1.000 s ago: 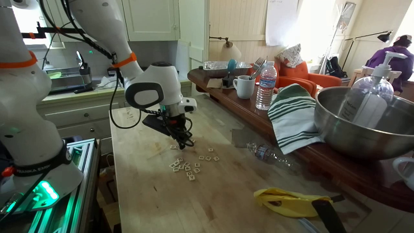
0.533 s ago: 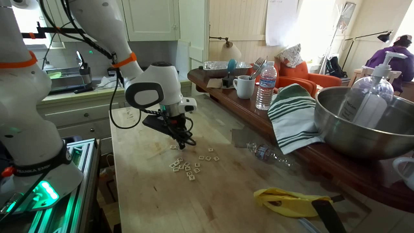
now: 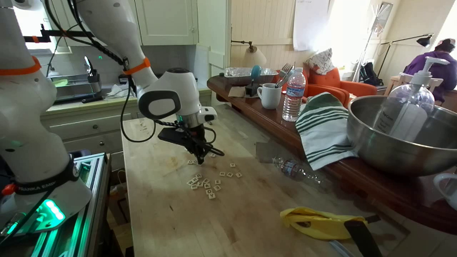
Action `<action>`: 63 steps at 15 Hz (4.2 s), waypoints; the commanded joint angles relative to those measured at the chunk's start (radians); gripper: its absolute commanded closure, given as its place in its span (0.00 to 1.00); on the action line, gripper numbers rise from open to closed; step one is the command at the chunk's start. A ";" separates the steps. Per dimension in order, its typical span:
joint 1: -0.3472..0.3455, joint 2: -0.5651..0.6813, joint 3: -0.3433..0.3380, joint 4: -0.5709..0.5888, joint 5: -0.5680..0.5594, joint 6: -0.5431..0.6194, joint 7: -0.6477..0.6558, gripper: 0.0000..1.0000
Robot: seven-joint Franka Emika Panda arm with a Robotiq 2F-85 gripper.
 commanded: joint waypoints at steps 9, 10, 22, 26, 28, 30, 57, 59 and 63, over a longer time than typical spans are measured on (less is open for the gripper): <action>0.015 -0.003 -0.001 -0.011 -0.009 -0.001 0.003 1.00; 0.016 -0.004 0.001 -0.011 -0.006 -0.003 0.004 1.00; 0.046 -0.020 0.023 -0.011 0.008 -0.005 0.060 1.00; 0.050 0.003 0.032 -0.001 0.021 -0.014 0.089 1.00; 0.048 0.009 0.034 -0.001 0.031 -0.006 0.112 1.00; 0.046 0.013 0.034 -0.001 0.032 -0.003 0.129 1.00; 0.072 -0.016 -0.025 -0.001 0.193 -0.056 0.448 1.00; 0.069 -0.001 -0.016 0.000 0.216 -0.030 0.442 1.00; 0.061 0.020 0.008 0.000 0.255 0.011 0.421 1.00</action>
